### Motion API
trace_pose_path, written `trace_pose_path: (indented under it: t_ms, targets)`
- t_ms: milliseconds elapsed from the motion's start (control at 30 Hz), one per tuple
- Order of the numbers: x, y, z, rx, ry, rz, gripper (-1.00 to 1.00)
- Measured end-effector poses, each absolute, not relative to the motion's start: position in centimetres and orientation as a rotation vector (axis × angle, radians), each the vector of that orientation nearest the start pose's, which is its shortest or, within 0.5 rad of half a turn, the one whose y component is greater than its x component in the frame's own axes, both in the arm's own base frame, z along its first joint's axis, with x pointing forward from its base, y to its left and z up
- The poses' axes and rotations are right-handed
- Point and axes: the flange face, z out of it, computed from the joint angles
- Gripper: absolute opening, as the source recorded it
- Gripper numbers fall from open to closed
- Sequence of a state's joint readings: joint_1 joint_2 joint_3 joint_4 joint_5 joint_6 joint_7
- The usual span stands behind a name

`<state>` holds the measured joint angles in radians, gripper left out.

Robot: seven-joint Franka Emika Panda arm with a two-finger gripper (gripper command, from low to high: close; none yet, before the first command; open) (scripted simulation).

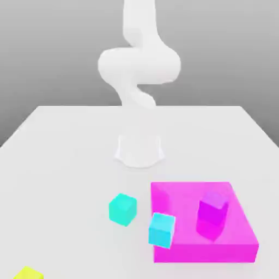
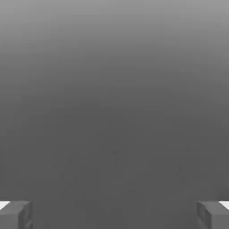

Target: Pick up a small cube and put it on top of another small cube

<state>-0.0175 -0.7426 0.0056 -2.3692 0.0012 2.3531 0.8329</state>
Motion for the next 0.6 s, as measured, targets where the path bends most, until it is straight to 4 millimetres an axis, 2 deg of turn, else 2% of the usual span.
trace_pose_path:
  t_ms: [133,233,300,433,600]
  targets:
    - [40.4,-1.3,56.2,-2.503,1.262,-0.77,0.0]
    - [41.2,-2.1,48.7,-2.521,1.381,-0.636,0.0]
    - [40.9,-2.7,43.6,-2.529,1.463,-0.543,0.0]
    - [38.4,-3.6,33.5,-2.531,1.639,-0.338,0.0]
    - [32.1,-4.4,20.7,-2.501,1.876,-0.05,0.0]
